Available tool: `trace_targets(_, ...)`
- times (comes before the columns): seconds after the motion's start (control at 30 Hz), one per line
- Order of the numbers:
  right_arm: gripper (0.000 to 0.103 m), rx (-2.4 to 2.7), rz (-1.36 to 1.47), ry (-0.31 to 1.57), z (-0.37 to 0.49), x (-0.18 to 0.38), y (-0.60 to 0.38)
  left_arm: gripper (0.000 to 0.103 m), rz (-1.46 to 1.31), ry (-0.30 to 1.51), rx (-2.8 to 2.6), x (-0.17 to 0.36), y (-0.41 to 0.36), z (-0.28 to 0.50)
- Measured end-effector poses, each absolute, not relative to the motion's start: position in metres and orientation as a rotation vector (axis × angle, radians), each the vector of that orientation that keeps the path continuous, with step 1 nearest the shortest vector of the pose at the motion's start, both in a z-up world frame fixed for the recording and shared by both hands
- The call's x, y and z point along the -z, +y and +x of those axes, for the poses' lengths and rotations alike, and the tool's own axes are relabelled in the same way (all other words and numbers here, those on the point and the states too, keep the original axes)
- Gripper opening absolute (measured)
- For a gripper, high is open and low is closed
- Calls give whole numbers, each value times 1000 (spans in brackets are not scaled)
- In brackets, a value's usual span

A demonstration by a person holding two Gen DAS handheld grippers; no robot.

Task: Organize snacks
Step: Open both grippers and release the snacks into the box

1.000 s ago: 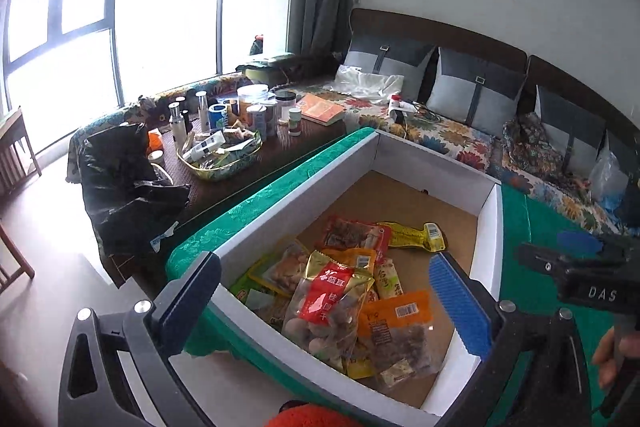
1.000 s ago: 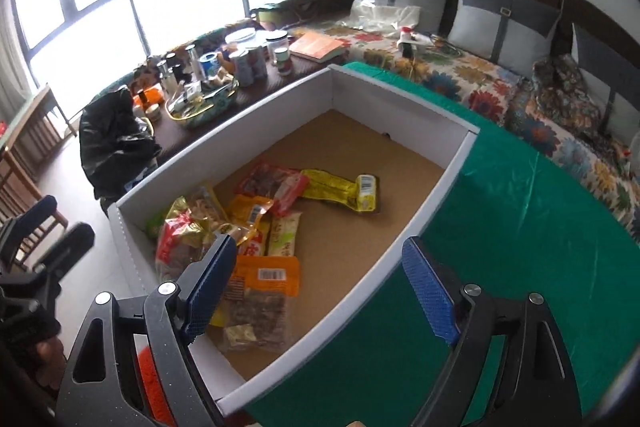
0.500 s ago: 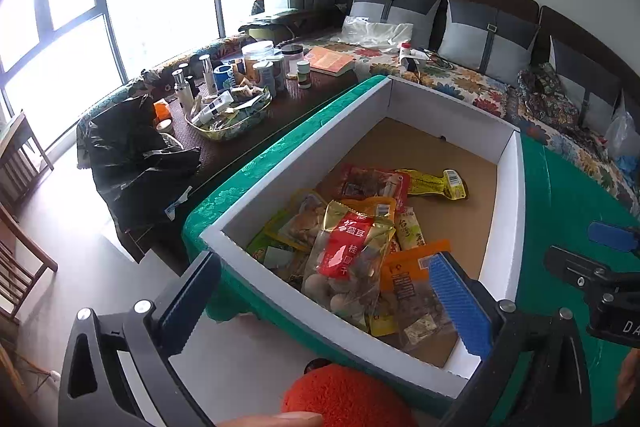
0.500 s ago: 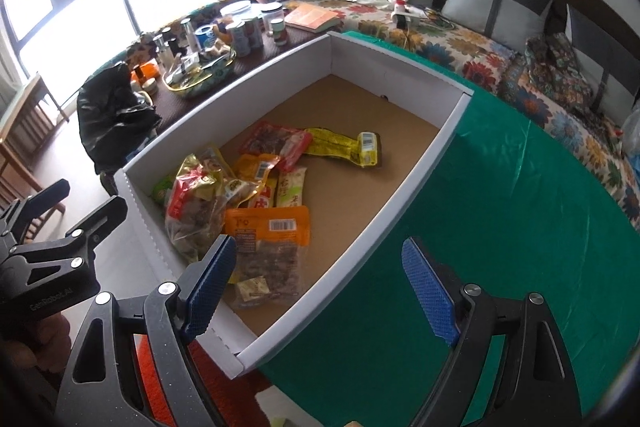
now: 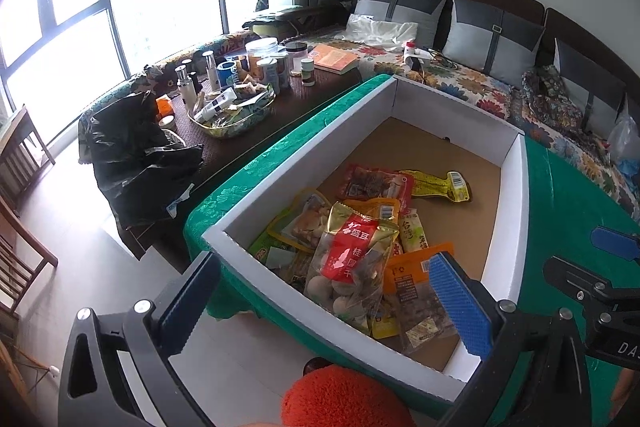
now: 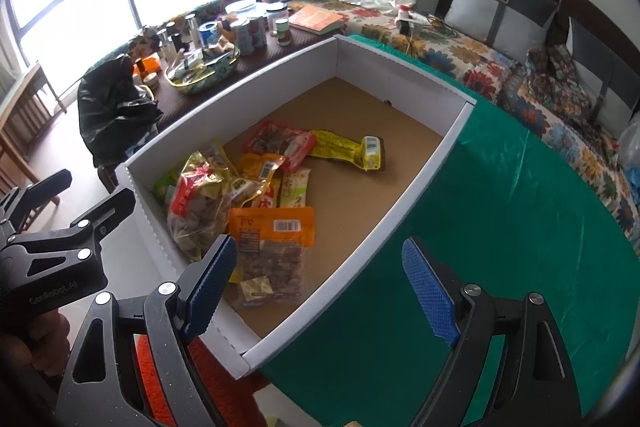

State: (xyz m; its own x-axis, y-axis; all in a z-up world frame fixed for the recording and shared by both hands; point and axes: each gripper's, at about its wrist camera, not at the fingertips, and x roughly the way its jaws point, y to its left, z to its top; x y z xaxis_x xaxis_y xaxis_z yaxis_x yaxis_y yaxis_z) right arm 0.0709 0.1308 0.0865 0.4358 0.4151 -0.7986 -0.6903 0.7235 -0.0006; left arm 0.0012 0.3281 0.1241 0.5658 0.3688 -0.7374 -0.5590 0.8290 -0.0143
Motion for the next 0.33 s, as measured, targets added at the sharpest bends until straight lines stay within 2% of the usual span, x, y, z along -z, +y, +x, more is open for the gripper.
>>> trace_targets(0.33,87,-715,-351,888,71,-84,135,103,-241,791,-557,-121,328,3)
